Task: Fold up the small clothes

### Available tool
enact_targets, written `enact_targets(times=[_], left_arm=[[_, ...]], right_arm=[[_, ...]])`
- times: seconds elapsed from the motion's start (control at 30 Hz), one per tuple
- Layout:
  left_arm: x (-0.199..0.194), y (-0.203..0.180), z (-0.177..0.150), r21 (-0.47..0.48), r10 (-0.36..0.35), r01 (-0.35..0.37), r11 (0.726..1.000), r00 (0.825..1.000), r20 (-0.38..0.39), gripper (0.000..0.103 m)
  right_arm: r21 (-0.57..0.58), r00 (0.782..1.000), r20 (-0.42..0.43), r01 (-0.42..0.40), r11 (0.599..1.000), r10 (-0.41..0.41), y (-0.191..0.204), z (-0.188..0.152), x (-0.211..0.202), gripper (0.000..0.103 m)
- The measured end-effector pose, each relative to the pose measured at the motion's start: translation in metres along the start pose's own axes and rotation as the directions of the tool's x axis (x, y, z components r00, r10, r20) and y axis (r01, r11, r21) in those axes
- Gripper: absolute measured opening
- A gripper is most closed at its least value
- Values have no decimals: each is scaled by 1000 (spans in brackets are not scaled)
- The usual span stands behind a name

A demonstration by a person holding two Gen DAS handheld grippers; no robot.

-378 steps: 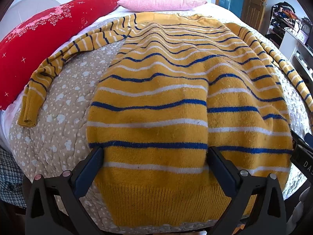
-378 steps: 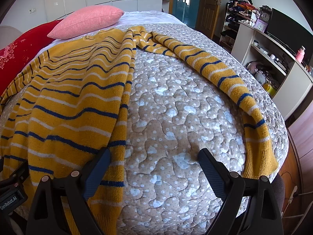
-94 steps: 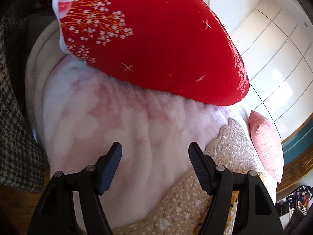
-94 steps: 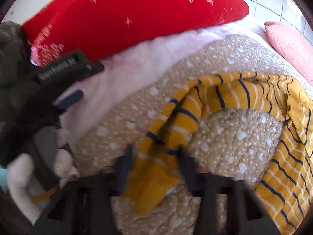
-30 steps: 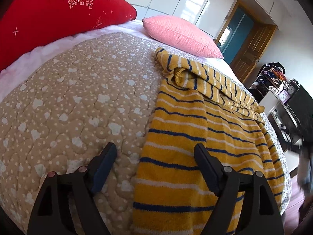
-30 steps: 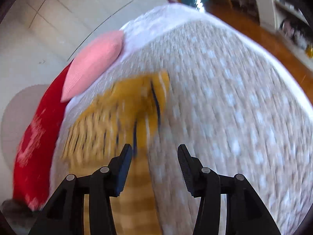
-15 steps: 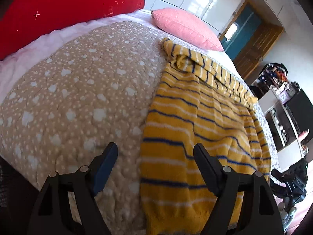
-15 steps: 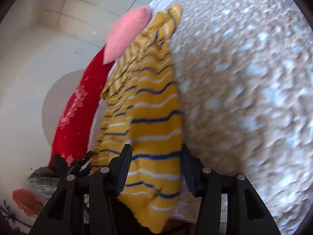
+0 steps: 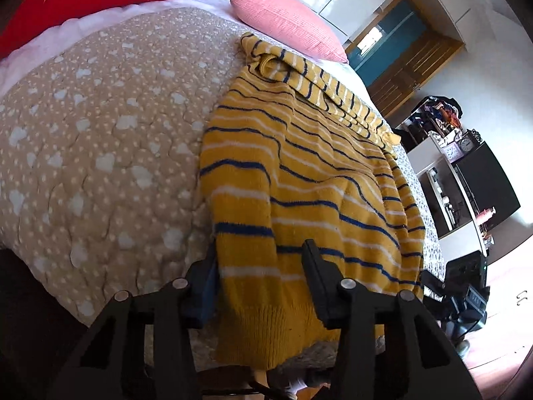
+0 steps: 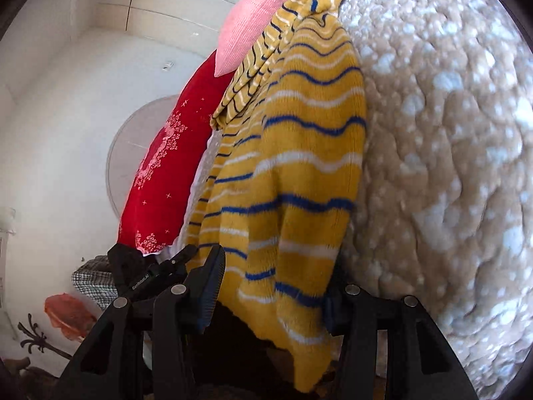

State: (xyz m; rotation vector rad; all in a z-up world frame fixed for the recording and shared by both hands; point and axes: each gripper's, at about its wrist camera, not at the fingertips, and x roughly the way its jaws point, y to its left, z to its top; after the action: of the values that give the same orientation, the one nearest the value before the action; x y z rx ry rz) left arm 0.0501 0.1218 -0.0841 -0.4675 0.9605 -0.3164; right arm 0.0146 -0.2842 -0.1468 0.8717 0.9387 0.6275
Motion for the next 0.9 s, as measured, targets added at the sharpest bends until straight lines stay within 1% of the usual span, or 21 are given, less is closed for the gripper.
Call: enact_targets(times=[0.03, 0.1, 0.13, 0.17, 0.2, 0.23, 0.27, 0.3, 0.33, 0.37, 0.4, 0.43, 0.47, 0.5, 0.53, 0.6, 0.7, 0.83, 0.9], left_arm=[[1, 0, -1, -2, -13, 13, 1000, 1000, 5, 54], [4, -5, -2, 6, -30, 30, 1000, 1000, 10, 71], [7, -8, -1, 16, -28, 28, 999, 1000, 9, 75], [9, -13, -1, 32, -18, 18, 999, 1000, 6, 81], [12, -20, -1, 55, 4, -4, 998, 1000, 4, 83], [16, -28, -2, 89, 51, -51, 995, 999, 2, 83], [18, -33, -4, 112, 79, -79, 991, 997, 1, 83], [19, -37, -5, 140, 117, -117, 983, 993, 3, 72], [20, -41, -6, 160, 171, -171, 972, 985, 13, 60], [20, -42, -5, 171, 200, -199, 965, 980, 12, 33], [19, -39, -2, 163, 181, -178, 970, 983, -7, 19], [17, -34, 2, 128, 131, -125, 984, 991, -36, 12], [15, -32, 6, 92, 101, -96, 991, 993, -58, 10], [12, -32, 8, 83, 96, -91, 992, 993, -65, 9], [8, -34, 9, 87, 102, -96, 992, 993, -64, 9], [-5, -41, 7, 107, 110, -104, 989, 993, -51, 9], [-29, -47, -3, 106, 73, -68, 992, 996, -49, 9], [-47, -46, -22, 86, 27, -20, 996, 997, -79, 9], [-50, -45, -36, 93, 31, -23, 995, 995, -92, 9]], right_arm=[[1, 1000, -2, -1, 1000, 1, 0, -4, 2, 53], [-7, 1000, 7, 13, 1000, -13, 0, -10, 0, 52], [-12, 1000, 14, 20, 1000, -20, 1, -11, 0, 52], [-14, 1000, 17, 26, 1000, -26, 0, -13, -4, 51], [-16, 999, 18, 34, 999, -34, 0, -14, -6, 51], [-18, 999, 22, 44, 999, -44, 2, -14, -5, 49], [-21, 998, 26, 55, 998, -55, 3, -13, -4, 47], [-20, 997, 31, 68, 998, -67, 4, -13, -1, 38], [-12, 996, 36, 87, 996, -87, 5, -13, 3, 24], [1, 993, 39, 111, 994, -111, 4, -14, 4, 17], [14, 991, 35, 125, 992, -125, 1, -14, 2, 15], [27, 993, 29, 115, 993, -116, -1, -12, 2, 14], [33, 993, 22, 116, 993, -117, 0, -10, 2, 14], [33, 993, 15, 121, 992, -121, 2, -8, 2, 14], [32, 993, 9, 119, 992, -119, 5, -7, 1, 13], [42, 996, -1, 84, 996, -84, 10, -6, -5, 13], [30, 999, 6, 49, 998, -49, 18, -8, -25, 12], [5, 1000, -2, 24, 1000, -24, 30, -27, -55, 12], [-28, 999, -25, 32, 999, -32, 35, -41, -65, 12]])
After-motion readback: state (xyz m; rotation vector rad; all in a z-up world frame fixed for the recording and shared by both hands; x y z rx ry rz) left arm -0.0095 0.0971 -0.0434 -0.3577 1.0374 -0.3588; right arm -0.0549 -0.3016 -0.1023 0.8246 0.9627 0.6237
